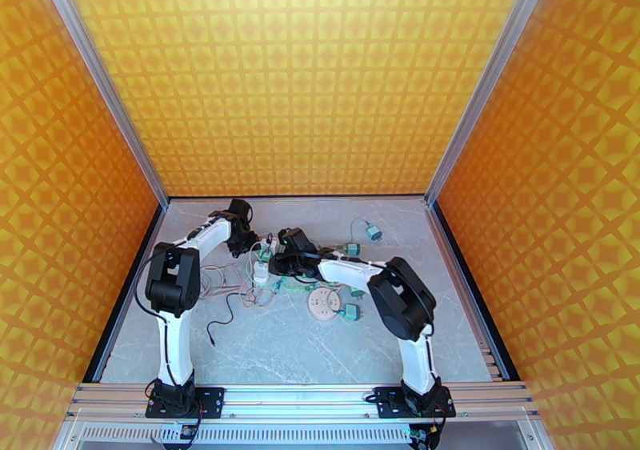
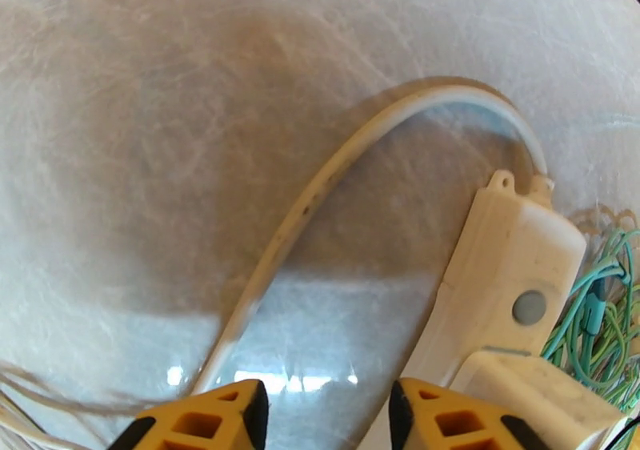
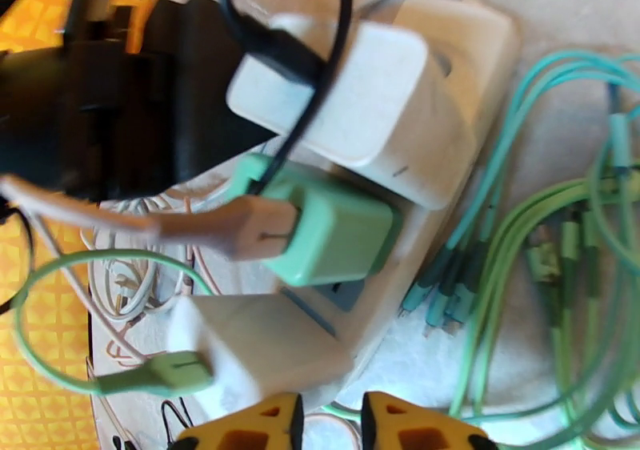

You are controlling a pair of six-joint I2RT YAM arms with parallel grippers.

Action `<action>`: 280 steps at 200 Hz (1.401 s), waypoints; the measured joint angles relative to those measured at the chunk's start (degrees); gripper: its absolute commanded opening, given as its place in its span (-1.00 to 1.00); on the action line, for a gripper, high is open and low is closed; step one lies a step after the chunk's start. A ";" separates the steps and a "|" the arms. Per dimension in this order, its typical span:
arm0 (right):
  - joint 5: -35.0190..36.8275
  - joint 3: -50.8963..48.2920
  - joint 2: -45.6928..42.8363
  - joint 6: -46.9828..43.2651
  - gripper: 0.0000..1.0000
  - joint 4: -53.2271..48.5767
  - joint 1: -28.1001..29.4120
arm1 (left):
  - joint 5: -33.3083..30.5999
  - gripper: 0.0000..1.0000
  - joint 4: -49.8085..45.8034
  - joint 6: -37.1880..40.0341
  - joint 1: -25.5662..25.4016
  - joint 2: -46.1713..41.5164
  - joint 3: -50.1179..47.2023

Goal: Pull the plug off the socket

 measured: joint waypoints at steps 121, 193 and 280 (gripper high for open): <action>8.13 -11.28 -13.77 0.26 -0.16 -0.35 -0.70 | -0.42 0.09 1.09 0.37 -0.07 -31.15 -19.28; 10.58 -14.43 -17.57 0.94 -0.11 -0.90 -0.70 | -0.44 0.06 6.21 -0.28 -14.10 -36.61 -30.67; 13.03 -17.79 -22.47 1.16 -0.10 -2.12 -0.70 | -4.17 0.16 7.74 -0.28 -14.34 -23.91 -28.98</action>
